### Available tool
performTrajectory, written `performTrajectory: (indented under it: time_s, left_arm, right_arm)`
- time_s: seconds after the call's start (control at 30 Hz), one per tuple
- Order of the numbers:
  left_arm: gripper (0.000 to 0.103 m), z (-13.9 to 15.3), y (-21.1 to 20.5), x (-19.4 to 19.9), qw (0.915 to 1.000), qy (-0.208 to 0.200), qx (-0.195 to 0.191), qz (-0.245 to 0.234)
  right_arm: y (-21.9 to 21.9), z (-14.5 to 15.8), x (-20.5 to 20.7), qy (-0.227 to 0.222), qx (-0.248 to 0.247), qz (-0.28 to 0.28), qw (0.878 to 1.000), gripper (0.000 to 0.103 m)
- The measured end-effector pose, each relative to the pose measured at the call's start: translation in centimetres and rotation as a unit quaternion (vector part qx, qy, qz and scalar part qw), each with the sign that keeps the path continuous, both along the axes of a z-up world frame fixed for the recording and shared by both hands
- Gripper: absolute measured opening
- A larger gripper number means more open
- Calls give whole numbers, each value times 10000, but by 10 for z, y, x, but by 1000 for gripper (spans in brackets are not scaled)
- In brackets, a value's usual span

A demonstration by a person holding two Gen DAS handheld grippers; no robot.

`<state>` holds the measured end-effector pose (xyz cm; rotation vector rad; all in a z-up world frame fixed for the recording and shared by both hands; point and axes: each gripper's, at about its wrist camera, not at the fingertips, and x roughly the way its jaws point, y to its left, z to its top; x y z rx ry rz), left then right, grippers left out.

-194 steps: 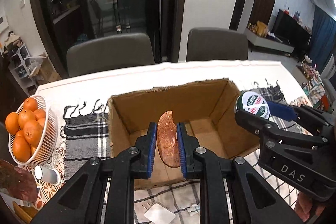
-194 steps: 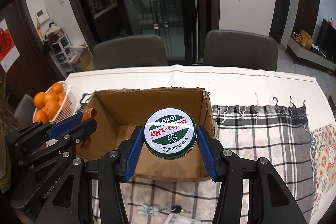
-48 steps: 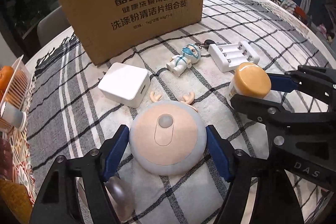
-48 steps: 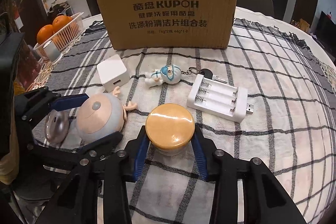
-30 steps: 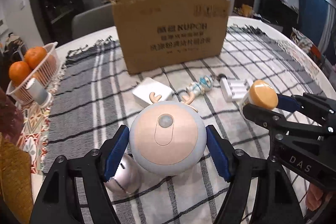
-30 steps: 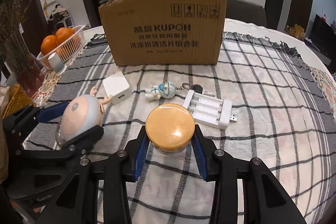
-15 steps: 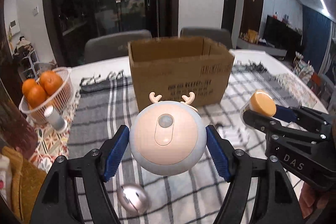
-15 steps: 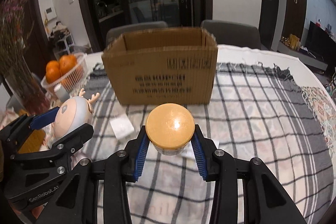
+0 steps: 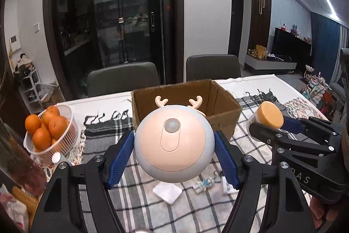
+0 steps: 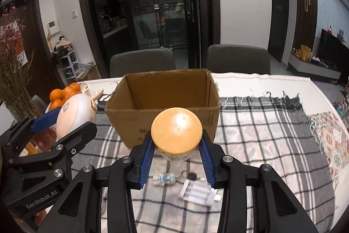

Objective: Organize rigid objects
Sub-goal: 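Lift the lamp and jar and carry both over the cardboard box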

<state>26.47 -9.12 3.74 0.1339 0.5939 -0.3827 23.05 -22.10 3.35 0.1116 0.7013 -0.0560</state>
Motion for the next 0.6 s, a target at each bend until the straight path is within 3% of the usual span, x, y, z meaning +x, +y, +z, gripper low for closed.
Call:
performTrajectory:
  time_s: [0.37, 0.6]
  left_arm:
    - [74, 15, -16, 50, 9999, 142, -35, 53]
    - [74, 14, -24, 86, 9992, 382, 9, 69]
  right_arm:
    - [-13, 20, 42, -163, -152, 15, 9998, 41]
    - [-22, 19, 84, -15, -55, 183, 9998, 41]
